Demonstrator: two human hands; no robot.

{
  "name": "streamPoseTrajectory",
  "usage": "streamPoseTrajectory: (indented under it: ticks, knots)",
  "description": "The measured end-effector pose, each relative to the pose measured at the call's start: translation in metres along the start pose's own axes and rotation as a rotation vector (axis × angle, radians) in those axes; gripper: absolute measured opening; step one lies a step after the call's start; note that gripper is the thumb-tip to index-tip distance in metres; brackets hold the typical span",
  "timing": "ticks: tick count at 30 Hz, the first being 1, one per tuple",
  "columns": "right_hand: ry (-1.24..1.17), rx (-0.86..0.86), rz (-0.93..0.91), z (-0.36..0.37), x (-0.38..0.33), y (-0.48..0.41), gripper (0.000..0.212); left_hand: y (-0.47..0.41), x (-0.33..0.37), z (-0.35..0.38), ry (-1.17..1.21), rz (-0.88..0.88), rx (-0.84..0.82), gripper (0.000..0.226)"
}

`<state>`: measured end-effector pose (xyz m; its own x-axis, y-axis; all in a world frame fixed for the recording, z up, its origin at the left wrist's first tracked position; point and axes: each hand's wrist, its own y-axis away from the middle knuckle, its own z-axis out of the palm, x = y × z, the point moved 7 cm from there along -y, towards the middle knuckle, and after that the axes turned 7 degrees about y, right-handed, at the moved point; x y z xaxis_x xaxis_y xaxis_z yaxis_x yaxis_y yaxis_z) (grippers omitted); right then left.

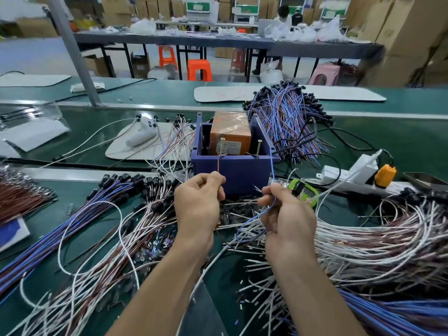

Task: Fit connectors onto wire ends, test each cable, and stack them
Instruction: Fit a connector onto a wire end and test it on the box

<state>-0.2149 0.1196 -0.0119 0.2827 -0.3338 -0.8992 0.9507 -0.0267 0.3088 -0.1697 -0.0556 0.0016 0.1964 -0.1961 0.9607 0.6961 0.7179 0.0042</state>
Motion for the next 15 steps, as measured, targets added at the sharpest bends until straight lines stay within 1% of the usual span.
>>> streamPoseTrajectory:
  ticks: [5, 10, 15]
  knots:
    - [-0.006, 0.0, 0.003, 0.0009, 0.0002, -0.0003, 0.024, -0.0011, 0.0006, 0.0008, -0.001, 0.016, -0.028, 0.034]
    - [0.017, 0.023, 0.014, -0.0016, 0.0022, -0.0014, 0.024, -0.0028, 0.0005, -0.0001, -0.043, 0.028, -0.053, 0.024]
    - [0.052, -0.001, -0.032, 0.0027, -0.0002, -0.0004, 0.026, -0.0052, -0.0008, -0.0016, -0.041, 0.005, -0.052, 0.023]
